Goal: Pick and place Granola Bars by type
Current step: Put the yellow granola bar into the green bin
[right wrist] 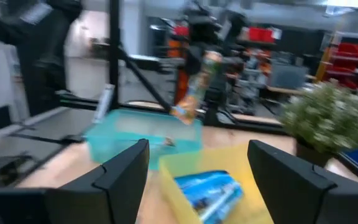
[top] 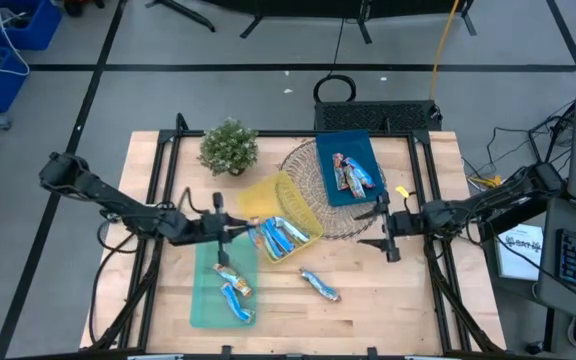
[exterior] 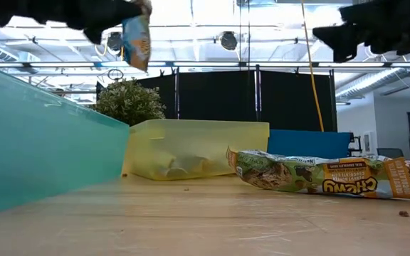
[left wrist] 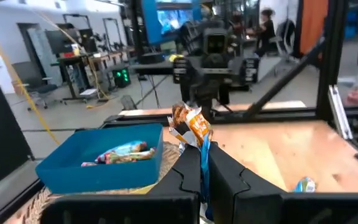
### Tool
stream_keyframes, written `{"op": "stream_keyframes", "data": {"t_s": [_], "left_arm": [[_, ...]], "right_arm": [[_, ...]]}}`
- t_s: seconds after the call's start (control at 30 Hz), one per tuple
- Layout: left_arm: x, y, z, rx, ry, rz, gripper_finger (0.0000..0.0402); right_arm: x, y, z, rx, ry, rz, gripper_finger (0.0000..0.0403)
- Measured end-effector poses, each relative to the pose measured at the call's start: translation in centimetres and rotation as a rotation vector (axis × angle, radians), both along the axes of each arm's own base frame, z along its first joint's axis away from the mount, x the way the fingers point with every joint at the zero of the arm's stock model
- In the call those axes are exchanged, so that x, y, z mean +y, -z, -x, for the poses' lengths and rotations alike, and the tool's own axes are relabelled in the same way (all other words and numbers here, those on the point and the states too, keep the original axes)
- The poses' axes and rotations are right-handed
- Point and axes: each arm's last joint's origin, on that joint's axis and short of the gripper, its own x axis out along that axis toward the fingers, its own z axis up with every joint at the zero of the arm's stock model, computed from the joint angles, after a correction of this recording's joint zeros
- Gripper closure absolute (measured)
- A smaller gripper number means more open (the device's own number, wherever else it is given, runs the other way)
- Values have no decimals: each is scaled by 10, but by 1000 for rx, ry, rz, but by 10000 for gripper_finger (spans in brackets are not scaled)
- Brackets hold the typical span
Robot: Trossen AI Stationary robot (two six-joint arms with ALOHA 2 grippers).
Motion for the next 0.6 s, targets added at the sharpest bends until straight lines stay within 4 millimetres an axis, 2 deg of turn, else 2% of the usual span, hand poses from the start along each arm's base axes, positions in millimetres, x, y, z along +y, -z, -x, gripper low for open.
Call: {"op": "stream_keyframes", "data": {"t_s": [0.23, 0.47, 0.6], "left_arm": [[7, 12, 33, -29, -61, 23, 391], [-10, 16, 59, -9, 3, 41, 392], [-20, 19, 70, 15, -5, 130, 392]], "right_arm": [[-1, 5, 7, -10, -33, -3, 140], [-1, 6, 8, -8, -33, -13, 140], [-1, 7, 8, 7, -32, -8, 140]]}}
